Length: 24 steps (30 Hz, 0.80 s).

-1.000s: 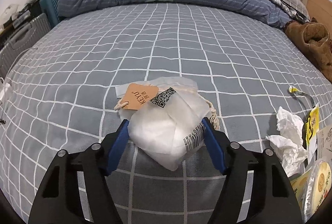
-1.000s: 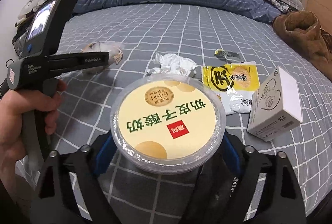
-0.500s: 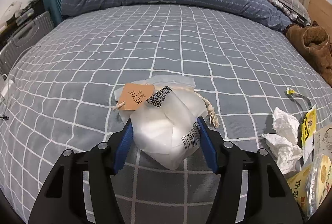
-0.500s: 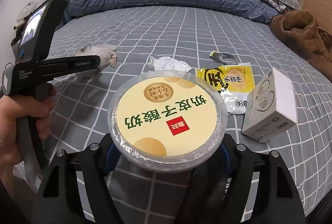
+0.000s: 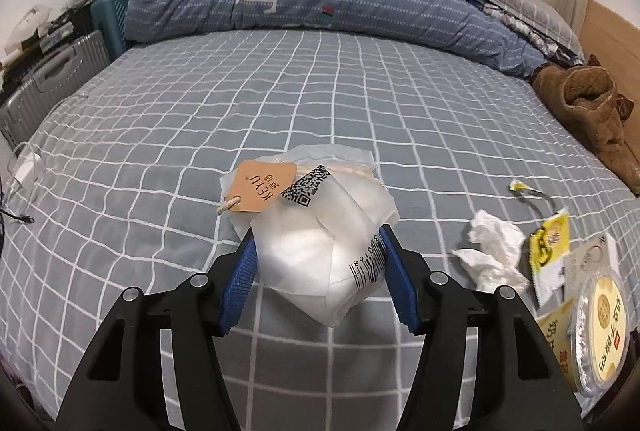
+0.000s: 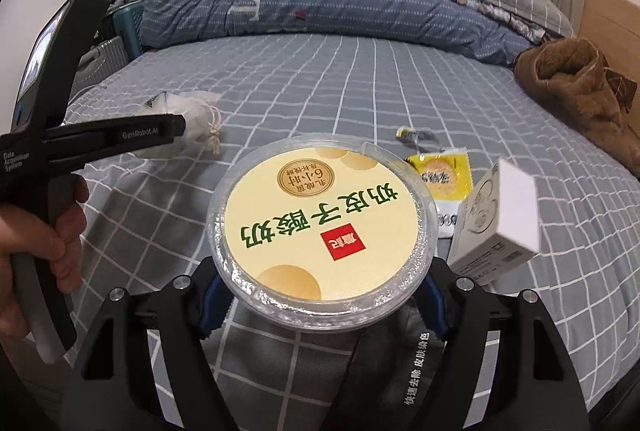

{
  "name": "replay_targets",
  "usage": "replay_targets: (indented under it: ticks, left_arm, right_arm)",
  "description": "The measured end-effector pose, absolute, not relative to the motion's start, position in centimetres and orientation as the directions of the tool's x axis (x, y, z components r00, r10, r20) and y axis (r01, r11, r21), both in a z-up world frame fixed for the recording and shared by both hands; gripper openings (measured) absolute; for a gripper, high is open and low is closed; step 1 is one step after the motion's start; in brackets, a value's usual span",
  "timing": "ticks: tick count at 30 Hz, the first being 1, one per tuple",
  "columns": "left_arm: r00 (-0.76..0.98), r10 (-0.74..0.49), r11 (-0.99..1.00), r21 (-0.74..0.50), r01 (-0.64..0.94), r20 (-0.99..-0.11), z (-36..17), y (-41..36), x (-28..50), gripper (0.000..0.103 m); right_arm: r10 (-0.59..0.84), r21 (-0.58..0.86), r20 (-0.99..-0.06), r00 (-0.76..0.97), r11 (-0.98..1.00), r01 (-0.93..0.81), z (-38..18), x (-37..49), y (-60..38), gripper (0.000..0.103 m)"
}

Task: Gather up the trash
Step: 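Lift the mesh bag and yogurt cup and carry both over the bin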

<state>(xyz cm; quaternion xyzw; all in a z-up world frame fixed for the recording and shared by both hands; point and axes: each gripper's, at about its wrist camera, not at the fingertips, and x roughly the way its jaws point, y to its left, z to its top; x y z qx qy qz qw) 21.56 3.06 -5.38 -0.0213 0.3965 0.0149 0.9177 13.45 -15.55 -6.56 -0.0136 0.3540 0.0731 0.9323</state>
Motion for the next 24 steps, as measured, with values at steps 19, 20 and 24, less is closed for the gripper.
replay_targets:
  ticks: [19, 20, 24]
  left_arm:
    - [0.694, 0.006, 1.0, -0.007, -0.016, -0.72, -4.0, 1.8, 14.6, 0.058]
    - [0.696, 0.005, 1.0, -0.006, -0.013, -0.718, -3.9, 1.7, 14.3, 0.057]
    - [0.698, -0.001, 1.0, -0.012, -0.012, -0.716, -3.7, 1.6, 12.7, 0.057]
  right_arm:
    - [0.125, 0.05, -0.639, 0.759, 0.991, -0.121, -4.9, 10.4, -17.4, 0.072]
    - [0.123, 0.049, -0.639, 0.759, 0.992, -0.12, -4.9, 10.2, -17.5, 0.072]
    - [0.117, 0.05, -0.639, 0.76, 0.993, -0.112, -4.8, 9.0, -17.8, 0.072]
